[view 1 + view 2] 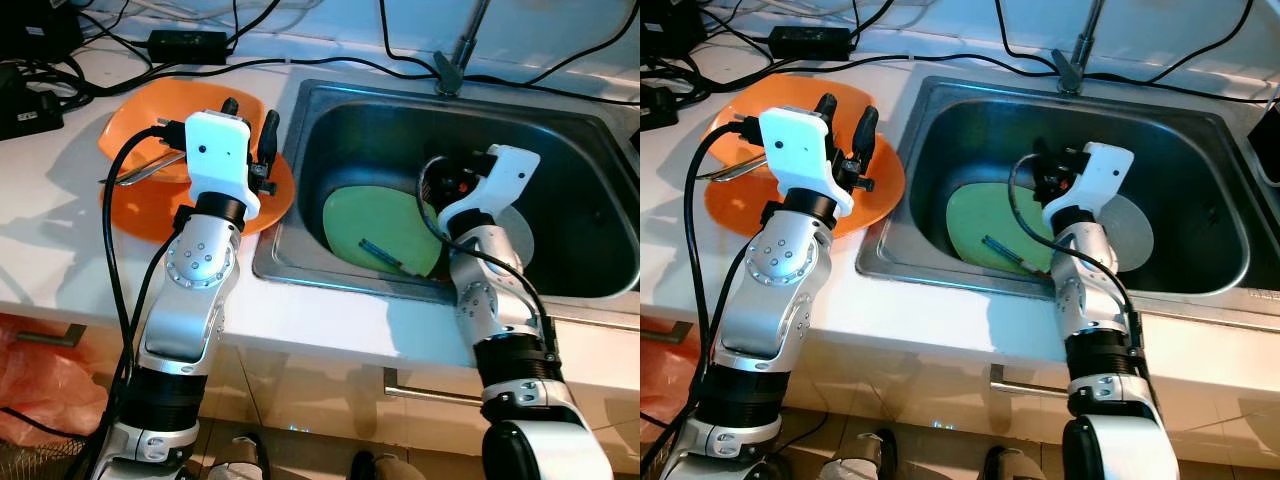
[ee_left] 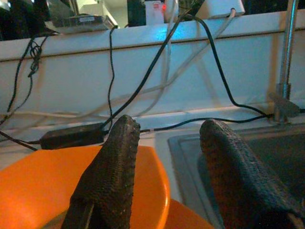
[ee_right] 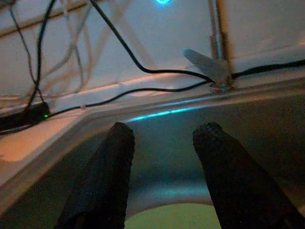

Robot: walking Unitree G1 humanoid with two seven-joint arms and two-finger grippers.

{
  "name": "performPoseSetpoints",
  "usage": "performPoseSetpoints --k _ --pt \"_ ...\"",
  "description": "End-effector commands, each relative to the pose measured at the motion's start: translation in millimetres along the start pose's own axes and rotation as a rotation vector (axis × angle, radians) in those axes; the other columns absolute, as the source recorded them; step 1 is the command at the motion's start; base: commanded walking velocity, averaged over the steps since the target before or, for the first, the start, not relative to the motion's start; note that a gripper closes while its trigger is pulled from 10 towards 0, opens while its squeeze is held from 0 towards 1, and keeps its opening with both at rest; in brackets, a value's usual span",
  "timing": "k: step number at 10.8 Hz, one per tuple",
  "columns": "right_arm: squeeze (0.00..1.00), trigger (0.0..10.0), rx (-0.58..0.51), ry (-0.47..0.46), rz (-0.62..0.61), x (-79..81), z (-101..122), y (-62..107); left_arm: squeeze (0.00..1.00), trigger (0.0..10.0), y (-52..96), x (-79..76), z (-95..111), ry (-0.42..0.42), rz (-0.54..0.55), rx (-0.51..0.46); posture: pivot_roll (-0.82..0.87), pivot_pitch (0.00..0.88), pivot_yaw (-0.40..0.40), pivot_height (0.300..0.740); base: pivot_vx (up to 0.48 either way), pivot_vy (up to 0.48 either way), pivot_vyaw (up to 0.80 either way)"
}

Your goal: Kitchen organization

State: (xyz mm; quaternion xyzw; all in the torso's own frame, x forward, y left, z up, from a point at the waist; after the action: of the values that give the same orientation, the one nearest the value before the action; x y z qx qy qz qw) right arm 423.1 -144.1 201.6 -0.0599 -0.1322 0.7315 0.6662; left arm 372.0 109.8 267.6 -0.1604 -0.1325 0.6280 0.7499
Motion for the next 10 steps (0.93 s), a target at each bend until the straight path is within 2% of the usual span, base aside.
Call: performPoseSetpoints --k 1,3,9,10 --pt "0.00 10.0 -0.037 0.012 0.014 3.3 7.5 0.7 0.00 10.0 1.2 -3.7 -0.8 -0.008 -0.011 -0.004 0.09 0.147 -0.056 0.740 0.000 0.000 0.00" --pt "0.00 10.0 -0.043 0.011 0.030 8.4 8.1 1.0 0.00 10.0 1.1 -5.3 -0.4 0.007 -0.010 -0.007 0.09 0.148 -0.056 0.740 0.000 0.000 0.00" --pt "0.00 10.0 -0.039 0.010 0.035 9.1 6.2 1.6 0.00 10.0 0.7 -7.0 0.5 0.020 -0.011 -0.011 0.09 0.144 -0.060 0.740 0.000 0.000 0.00" --pt "0.00 10.0 -0.038 0.009 0.035 9.3 5.9 1.6 0.00 10.0 0.8 -6.9 1.0 0.023 -0.011 -0.012 0.09 0.145 -0.061 0.740 -0.247 0.000 0.00"
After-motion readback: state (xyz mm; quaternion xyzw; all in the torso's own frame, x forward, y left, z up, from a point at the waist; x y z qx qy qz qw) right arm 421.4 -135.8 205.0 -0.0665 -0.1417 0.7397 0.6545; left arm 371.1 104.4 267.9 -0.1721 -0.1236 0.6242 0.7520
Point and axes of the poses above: a point about 5 cm out from each wrist's last joint towards the gripper, its own y axis pointing back from the gripper into the wrist, its own z axis along the axis of the wrist's last joint, x = y × z, the point moved 6 cm from there along -y, pointing out of the wrist towards the gripper, and after that the axes turned 11 degrees about y, right-handed, at the moved point
